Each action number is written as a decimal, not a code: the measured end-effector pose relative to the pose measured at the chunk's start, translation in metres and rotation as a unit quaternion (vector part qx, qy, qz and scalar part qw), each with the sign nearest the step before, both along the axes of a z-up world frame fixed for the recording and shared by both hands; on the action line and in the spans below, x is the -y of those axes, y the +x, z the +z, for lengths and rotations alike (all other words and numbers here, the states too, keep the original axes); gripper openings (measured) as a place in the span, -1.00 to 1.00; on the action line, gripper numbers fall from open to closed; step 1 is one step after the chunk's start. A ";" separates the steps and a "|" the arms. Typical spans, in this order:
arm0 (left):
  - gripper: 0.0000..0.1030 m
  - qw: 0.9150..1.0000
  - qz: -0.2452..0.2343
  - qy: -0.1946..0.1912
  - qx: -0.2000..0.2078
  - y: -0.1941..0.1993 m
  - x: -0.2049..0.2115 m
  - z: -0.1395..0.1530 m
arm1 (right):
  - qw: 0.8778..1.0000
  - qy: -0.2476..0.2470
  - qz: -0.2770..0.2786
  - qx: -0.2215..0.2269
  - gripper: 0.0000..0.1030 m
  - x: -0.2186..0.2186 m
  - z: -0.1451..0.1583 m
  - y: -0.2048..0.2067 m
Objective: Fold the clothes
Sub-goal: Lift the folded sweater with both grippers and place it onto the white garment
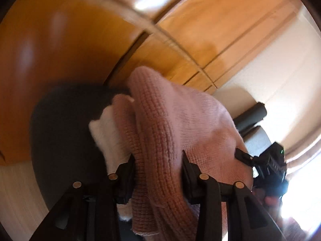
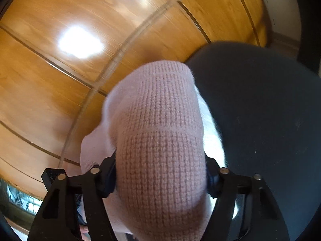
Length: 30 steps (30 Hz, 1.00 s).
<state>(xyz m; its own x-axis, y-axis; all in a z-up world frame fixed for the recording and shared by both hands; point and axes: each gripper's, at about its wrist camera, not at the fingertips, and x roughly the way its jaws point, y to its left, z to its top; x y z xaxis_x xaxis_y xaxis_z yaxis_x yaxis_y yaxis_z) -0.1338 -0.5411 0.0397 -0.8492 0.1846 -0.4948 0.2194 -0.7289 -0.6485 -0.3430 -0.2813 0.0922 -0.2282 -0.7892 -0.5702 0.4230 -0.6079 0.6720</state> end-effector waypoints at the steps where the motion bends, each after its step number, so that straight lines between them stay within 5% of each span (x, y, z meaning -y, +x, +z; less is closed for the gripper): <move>1: -0.30 1.000 -0.005 -0.004 -0.015 -0.002 -0.003 0.011 | 1.000 -0.005 0.003 -0.008 0.32 0.000 0.010 0.000; 4: -0.31 0.998 -0.014 -0.024 -0.055 -0.006 -0.010 0.041 | 0.998 -0.036 0.003 -0.042 0.32 0.002 0.037 -0.002; 7: -0.31 0.996 0.001 -0.069 -0.053 -0.012 -0.013 0.061 | 0.999 -0.030 0.003 -0.019 0.41 0.008 0.026 -0.014; 10: -0.30 0.997 0.014 -0.070 0.021 -0.029 -0.002 0.034 | 0.997 0.066 -0.023 0.027 0.62 0.009 -0.021 -0.027; 12: -0.25 0.996 0.011 -0.039 0.076 -0.037 0.007 -0.002 | 0.997 0.051 -0.027 0.054 0.91 -0.002 -0.036 -0.026; 14: -0.22 0.999 0.008 0.016 0.047 -0.028 0.016 -0.016 | 0.997 0.026 -0.030 0.064 0.91 -0.014 -0.039 -0.022; 18: -0.23 0.999 0.009 0.004 0.030 -0.018 0.013 -0.002 | 0.994 0.049 -0.073 -0.064 0.91 -0.044 0.011 0.006; 22: -0.33 0.996 0.060 -0.060 -0.016 0.003 0.002 0.043 | 0.985 0.059 -0.050 -0.152 0.31 -0.044 0.047 0.039; 25: -0.33 0.991 0.058 -0.112 -0.044 -0.003 -0.021 0.076 | 0.973 0.128 0.014 -0.191 -0.08 -0.006 0.055 0.062; 28: -0.33 0.985 -0.010 -0.171 -0.004 -0.039 -0.055 0.078 | 0.952 0.203 0.051 -0.222 -0.10 0.011 0.043 0.085; 30: -0.33 0.972 -0.052 -0.225 0.040 -0.060 -0.081 0.060 | 0.946 0.223 0.055 -0.230 -0.10 0.015 0.033 0.092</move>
